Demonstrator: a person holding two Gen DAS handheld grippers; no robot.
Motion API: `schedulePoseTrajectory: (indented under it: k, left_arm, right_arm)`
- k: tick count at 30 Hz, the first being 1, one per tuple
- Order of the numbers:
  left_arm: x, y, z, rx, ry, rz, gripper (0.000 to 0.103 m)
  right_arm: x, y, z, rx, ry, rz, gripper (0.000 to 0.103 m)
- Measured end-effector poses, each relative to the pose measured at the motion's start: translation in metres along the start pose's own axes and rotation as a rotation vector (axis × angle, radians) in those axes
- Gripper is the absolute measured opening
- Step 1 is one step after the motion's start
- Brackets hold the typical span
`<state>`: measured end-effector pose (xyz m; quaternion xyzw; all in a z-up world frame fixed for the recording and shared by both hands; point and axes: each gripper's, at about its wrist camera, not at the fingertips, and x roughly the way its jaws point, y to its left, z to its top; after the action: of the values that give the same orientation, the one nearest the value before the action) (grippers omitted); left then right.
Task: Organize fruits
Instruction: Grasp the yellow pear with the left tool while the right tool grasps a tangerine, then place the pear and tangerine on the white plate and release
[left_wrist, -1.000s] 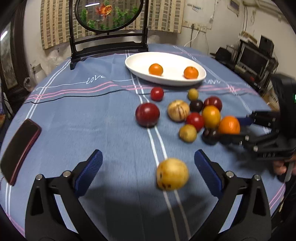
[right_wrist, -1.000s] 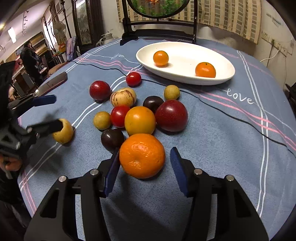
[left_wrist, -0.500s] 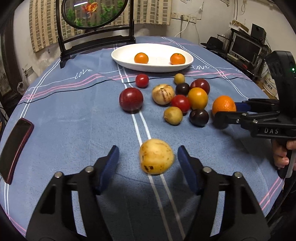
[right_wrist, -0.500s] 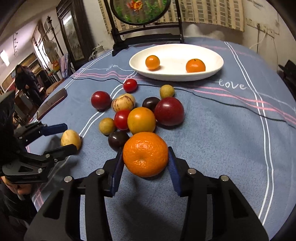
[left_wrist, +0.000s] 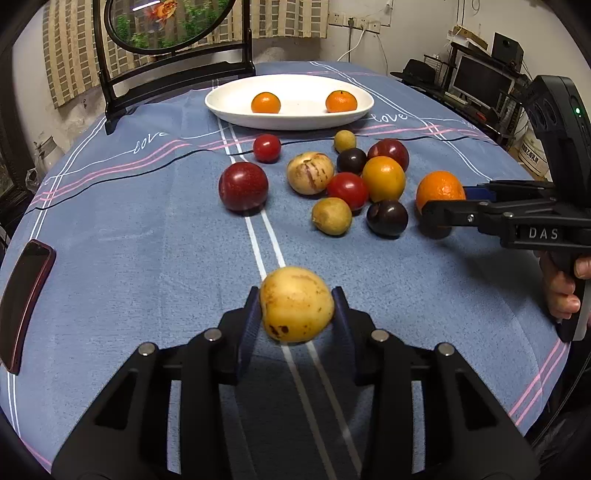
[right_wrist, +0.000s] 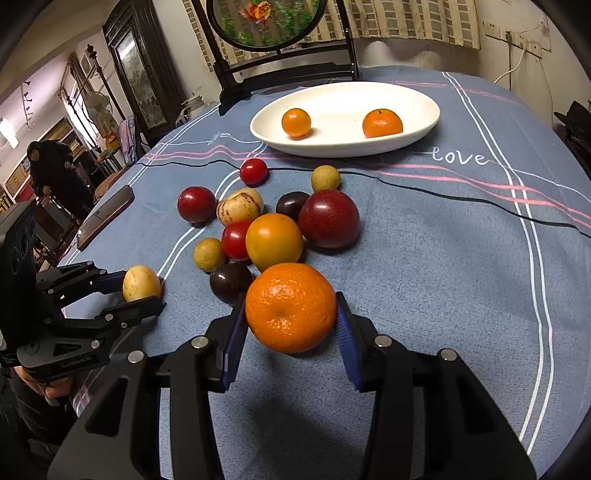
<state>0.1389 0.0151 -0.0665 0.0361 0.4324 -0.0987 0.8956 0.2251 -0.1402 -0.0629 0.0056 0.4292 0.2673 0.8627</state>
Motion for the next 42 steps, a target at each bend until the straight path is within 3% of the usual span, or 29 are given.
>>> schedulePoseTrajectory:
  k: [9, 15, 23, 29, 32, 35, 42]
  left_arm:
    - [-0.002, 0.004, 0.003, -0.032, -0.004, -0.038, 0.038]
    - [-0.013, 0.004, 0.024, -0.028, -0.053, -0.062, 0.038]
    - [-0.012, 0.014, 0.099, -0.042, -0.13, -0.069, 0.038]
    - [0.027, 0.033, 0.186, -0.079, -0.098, -0.042, 0.038]
    - [0.05, 0.038, 0.218, -0.064, -0.082, 0.027, 0.038]
    - [0.073, 0.045, 0.239, -0.08, -0.044, 0.048, 0.038]
    - [0.121, 0.054, 0.254, -0.089, 0.034, 0.096, 0.039]
  right_arm:
    - [-0.002, 0.0, 0.0, 0.002, -0.014, 0.01, 0.046]
    - [-0.012, 0.002, 0.007, 0.01, -0.052, 0.079, 0.046]
    - [-0.005, -0.02, 0.093, 0.058, -0.159, 0.031, 0.046]
    - [0.045, -0.036, 0.141, 0.052, -0.132, -0.04, 0.046]
    - [0.064, -0.038, 0.15, 0.04, -0.109, -0.073, 0.046]
    - [0.073, -0.038, 0.15, 0.018, -0.089, -0.088, 0.046]
    - [0.083, -0.042, 0.15, -0.005, -0.072, -0.103, 0.046]
